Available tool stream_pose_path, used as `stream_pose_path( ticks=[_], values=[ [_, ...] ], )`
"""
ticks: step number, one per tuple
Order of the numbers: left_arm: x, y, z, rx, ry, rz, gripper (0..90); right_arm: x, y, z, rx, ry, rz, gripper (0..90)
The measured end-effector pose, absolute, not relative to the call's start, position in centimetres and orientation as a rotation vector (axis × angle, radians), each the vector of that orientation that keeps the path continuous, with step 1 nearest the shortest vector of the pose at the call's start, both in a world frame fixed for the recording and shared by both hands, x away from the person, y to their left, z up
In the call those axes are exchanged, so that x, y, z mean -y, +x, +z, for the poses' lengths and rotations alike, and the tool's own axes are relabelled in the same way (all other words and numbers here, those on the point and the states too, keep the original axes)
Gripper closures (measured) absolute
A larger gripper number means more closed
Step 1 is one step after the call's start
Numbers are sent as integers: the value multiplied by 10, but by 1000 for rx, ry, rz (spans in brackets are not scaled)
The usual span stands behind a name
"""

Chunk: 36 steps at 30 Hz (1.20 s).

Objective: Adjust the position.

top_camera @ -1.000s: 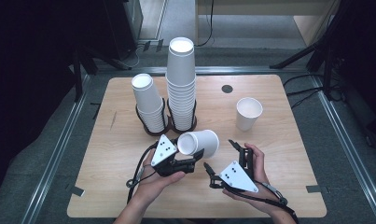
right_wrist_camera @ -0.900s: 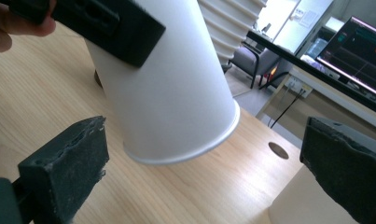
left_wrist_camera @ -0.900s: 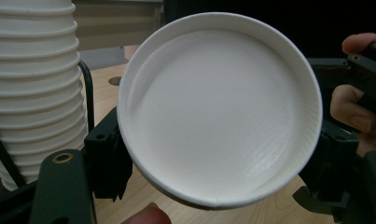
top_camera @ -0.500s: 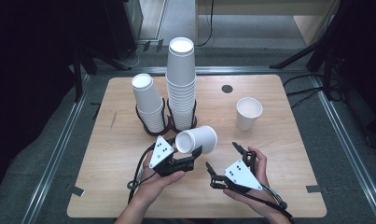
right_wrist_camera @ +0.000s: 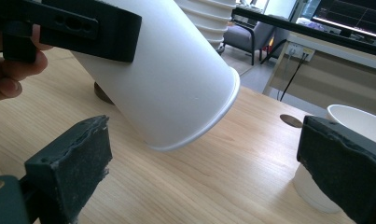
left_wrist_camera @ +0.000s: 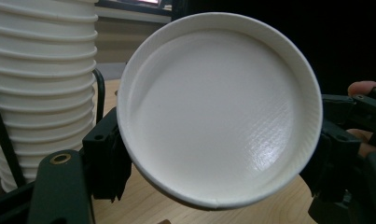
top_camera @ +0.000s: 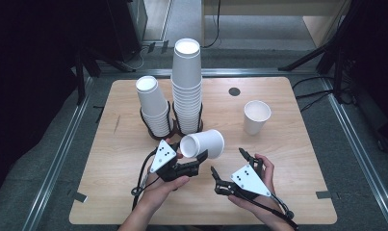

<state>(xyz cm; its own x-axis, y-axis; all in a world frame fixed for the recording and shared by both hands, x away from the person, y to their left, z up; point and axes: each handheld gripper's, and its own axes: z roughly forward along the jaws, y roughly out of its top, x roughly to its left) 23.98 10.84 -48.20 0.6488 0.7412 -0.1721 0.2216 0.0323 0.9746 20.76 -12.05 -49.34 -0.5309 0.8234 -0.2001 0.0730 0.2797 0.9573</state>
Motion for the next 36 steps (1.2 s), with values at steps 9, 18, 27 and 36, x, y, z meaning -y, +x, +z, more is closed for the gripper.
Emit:
stream_pose_path(
  ticks=[9,18,27,36],
  values=[
    [-108,240,-485,-823,1513,545,229,122,205,-490,-1800,899,1360,52],
    [-105,238,-487,-796,1516,558,230,127,207,-483,-1795,1160,1466,76],
    [-106,238,-488,-796,1505,568,231,132,211,-476,-1763,1391,1560,77],
    [-102,237,-490,-782,1492,566,232,133,216,-472,-1702,1601,1663,68]
  ],
)
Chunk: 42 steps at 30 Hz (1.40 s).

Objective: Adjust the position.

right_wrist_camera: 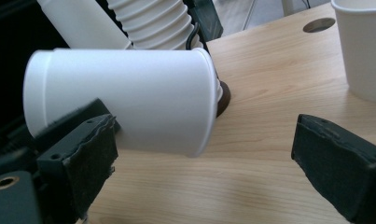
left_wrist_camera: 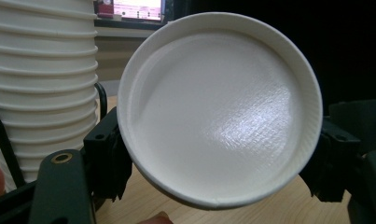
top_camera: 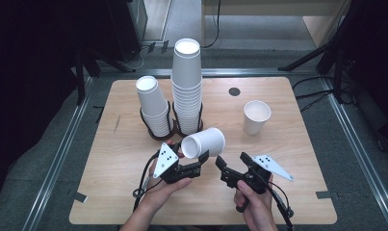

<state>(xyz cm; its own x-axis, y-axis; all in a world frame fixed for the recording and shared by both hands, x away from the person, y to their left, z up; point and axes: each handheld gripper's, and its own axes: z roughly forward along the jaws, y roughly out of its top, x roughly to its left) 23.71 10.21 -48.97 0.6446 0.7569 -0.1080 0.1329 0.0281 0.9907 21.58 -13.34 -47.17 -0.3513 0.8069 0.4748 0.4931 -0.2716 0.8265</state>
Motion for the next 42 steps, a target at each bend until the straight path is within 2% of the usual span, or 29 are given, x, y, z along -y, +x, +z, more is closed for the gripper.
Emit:
stream_pose_path(
  ticks=[16,42],
  values=[
    [-105,237,-490,-787,1468,587,231,125,222,-468,-1525,1979,1839,28],
    [-102,235,-492,-755,1460,626,230,124,231,-471,-1131,2580,2096,33]
  ],
)
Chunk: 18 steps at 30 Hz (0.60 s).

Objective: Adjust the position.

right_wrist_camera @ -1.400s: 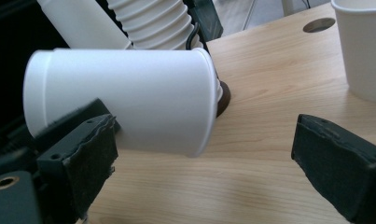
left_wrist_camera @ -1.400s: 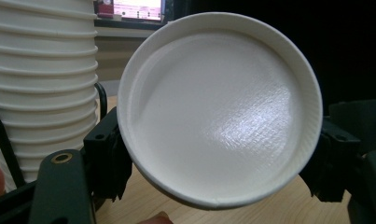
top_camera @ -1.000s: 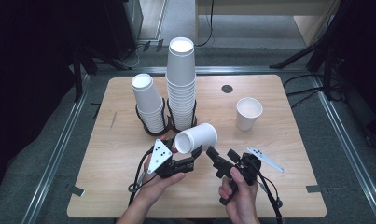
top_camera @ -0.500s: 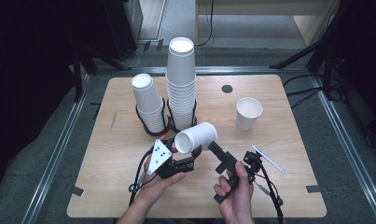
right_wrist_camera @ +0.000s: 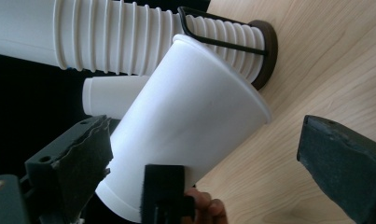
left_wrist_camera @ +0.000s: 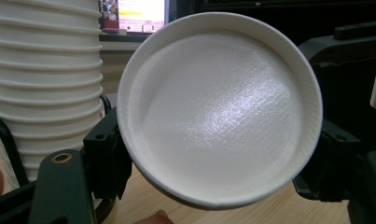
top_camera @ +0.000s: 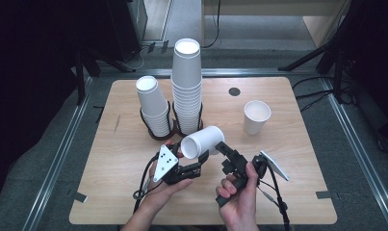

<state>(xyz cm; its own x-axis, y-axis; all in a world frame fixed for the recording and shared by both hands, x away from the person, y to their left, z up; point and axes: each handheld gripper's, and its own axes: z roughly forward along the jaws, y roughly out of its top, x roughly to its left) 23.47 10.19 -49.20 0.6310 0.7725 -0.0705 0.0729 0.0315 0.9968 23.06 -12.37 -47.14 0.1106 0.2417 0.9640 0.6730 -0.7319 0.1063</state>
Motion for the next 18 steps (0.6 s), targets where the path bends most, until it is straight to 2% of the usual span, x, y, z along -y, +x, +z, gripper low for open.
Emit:
stream_pose_path(
  ticks=[18],
  values=[
    [-95,231,-496,-705,1457,648,231,118,238,-487,507,-1933,-1496,36]
  ],
)
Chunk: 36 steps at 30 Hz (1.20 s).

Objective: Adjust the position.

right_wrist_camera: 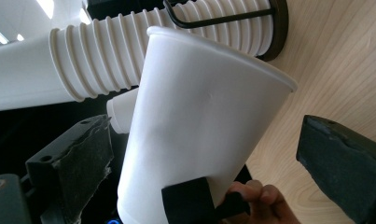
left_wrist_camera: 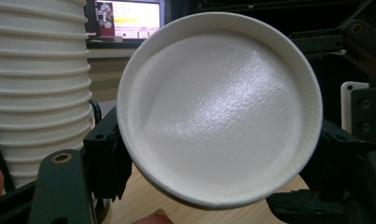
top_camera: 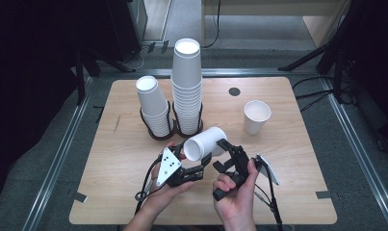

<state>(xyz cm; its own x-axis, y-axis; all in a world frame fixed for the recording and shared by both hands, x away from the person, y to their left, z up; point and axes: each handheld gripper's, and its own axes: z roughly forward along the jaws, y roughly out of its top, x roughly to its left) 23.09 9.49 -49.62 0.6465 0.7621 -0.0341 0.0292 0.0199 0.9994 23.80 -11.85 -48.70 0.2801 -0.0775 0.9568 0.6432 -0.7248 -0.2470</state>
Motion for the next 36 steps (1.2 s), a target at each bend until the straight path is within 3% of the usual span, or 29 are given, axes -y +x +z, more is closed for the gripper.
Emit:
stream_pose_path(
  ticks=[36],
  values=[
    [-94,228,-498,-660,1465,686,230,104,269,-511,346,-1784,-1401,44]
  ],
)
